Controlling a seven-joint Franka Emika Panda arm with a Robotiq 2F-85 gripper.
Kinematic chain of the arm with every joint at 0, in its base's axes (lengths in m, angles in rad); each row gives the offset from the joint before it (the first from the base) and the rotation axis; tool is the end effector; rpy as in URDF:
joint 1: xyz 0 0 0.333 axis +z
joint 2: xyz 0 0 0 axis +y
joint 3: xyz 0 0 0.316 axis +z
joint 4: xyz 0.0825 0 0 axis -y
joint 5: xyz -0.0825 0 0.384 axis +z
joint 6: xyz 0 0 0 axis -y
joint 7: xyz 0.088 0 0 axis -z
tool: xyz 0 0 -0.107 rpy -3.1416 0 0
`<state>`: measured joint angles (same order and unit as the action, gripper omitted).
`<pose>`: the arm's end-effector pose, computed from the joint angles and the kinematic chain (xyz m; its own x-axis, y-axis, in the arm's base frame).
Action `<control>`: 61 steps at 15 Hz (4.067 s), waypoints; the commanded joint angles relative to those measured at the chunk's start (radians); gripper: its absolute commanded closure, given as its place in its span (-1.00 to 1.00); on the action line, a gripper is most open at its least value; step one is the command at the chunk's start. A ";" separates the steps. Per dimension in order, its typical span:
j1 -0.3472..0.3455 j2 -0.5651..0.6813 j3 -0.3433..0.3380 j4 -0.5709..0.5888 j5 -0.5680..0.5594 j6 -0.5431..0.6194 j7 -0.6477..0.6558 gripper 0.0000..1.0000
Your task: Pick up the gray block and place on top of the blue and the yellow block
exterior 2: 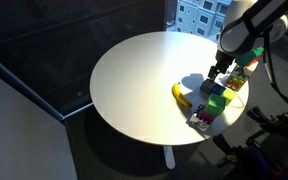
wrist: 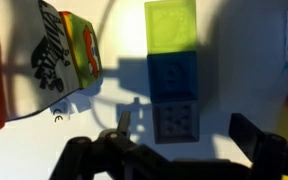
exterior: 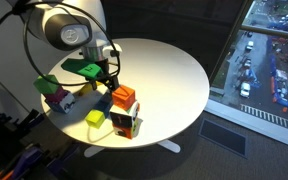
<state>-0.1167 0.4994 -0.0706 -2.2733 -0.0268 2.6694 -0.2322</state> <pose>0.5066 -0.0977 0.1276 0.9911 0.0747 -0.1102 0.0772 -0.9968 0.0186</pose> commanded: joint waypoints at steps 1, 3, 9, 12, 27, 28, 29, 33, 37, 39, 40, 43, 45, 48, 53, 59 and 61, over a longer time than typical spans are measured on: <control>0.017 0.051 -0.015 0.035 -0.050 0.046 0.041 -1.00; 0.029 0.069 -0.021 0.046 -0.060 0.061 0.062 -1.00; 0.054 0.109 -0.023 0.074 -0.059 0.074 0.083 -1.00; 0.057 0.125 -0.024 0.086 -0.060 0.075 0.083 -1.00; 0.047 0.189 -0.031 0.131 -0.054 0.063 0.077 -0.32; 0.047 0.190 -0.032 0.133 -0.054 0.060 0.078 -0.13; 0.048 0.191 -0.033 0.135 -0.054 0.055 0.079 0.02; 0.058 0.174 -0.041 0.130 -0.056 0.043 0.093 0.37; 0.060 0.132 -0.045 0.106 -0.057 0.027 0.096 0.38; 0.063 0.110 -0.047 0.096 -0.059 0.024 0.097 0.38; 0.064 0.099 -0.047 0.095 -0.060 0.019 0.097 0.38; 0.062 0.058 -0.039 0.088 -0.057 -0.010 0.093 0.38; 0.065 0.023 -0.039 0.076 -0.058 -0.038 0.094 0.38; 0.070 -0.040 -0.038 0.049 -0.062 -0.085 0.093 0.38; 0.073 -0.147 -0.040 -0.021 -0.091 -0.156 0.091 0.38; 0.058 -0.229 -0.041 -0.118 -0.097 -0.144 0.091 0.38; 0.055 -0.241 -0.049 -0.141 -0.102 -0.131 0.102 0.38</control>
<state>-0.0528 0.3118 -0.1105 -2.3583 -0.0913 2.5213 -0.1733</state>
